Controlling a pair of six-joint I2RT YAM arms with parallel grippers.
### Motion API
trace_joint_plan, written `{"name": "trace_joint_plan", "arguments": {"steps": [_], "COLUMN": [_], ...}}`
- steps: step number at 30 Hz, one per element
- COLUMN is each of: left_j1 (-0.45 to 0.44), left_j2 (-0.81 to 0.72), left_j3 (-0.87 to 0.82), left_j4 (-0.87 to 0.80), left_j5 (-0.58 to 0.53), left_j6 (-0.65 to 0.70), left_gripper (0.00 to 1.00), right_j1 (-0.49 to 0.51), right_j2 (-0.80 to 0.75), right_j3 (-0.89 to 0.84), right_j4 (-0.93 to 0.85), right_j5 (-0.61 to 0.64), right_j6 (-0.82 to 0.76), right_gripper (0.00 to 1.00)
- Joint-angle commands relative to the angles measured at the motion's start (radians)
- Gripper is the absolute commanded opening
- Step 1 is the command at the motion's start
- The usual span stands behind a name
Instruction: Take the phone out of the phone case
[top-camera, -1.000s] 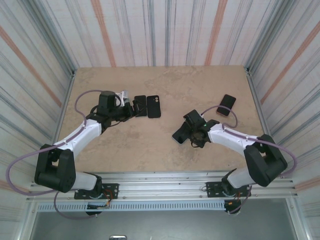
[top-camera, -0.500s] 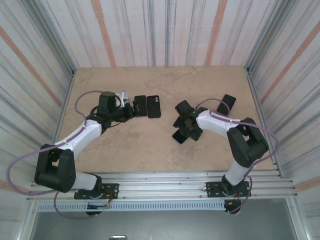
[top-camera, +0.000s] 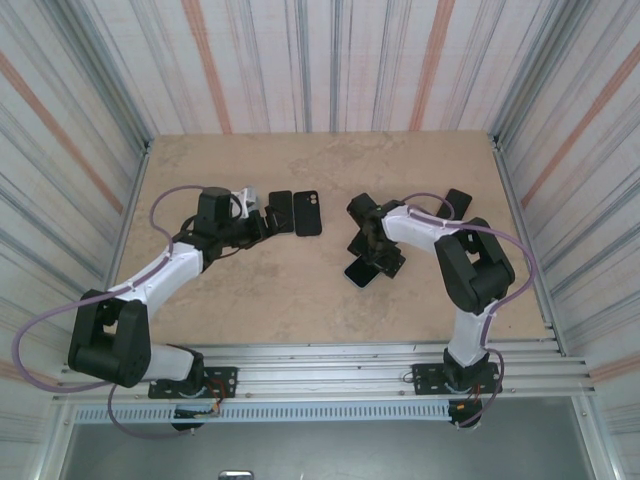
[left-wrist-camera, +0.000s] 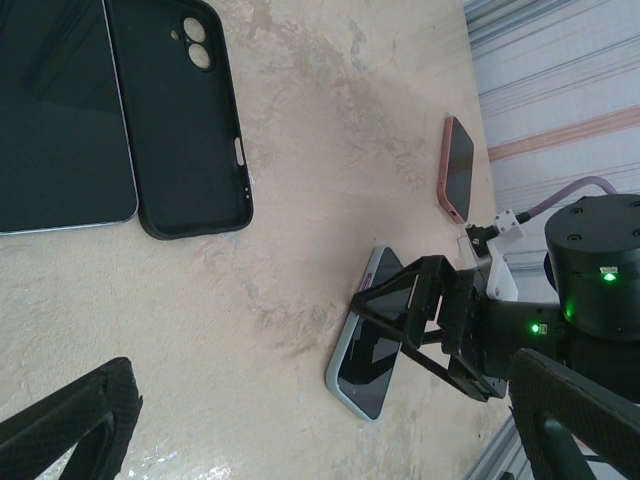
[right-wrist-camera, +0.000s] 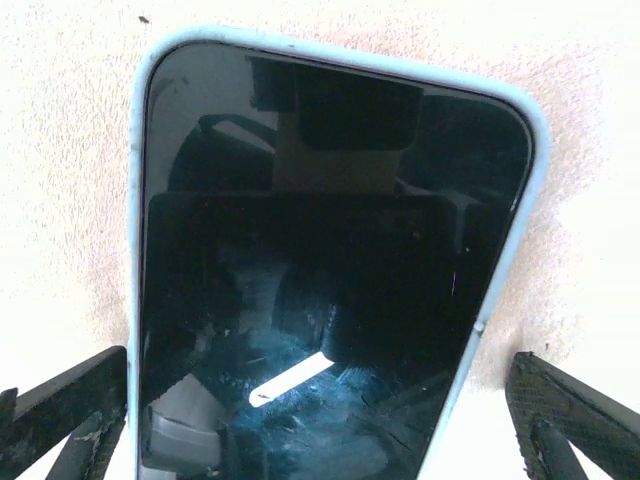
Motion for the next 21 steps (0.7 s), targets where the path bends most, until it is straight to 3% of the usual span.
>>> {"name": "trace_joint_plan", "arguments": {"steps": [1, 12, 21], "left_j1": [-0.01, -0.012, -0.026], "left_j2": [-0.023, 0.002, 0.017], "left_j3": [-0.011, -0.012, -0.006], "left_j4": [0.007, 0.035, 0.032], "left_j5": [0.001, 0.009, 0.001], "left_j6": [0.015, -0.008, -0.009], "left_gripper": [0.99, 0.99, 0.98], "right_j1": [-0.022, -0.072, -0.068], "right_j2": [0.02, 0.057, 0.057], "right_j3": [0.011, 0.001, -0.036], "right_j4": [-0.044, -0.005, 0.059], "right_j5": [-0.012, -0.04, -0.091], "right_j6": [0.014, -0.006, 0.008], "right_gripper": [0.94, 0.9, 0.74]}}
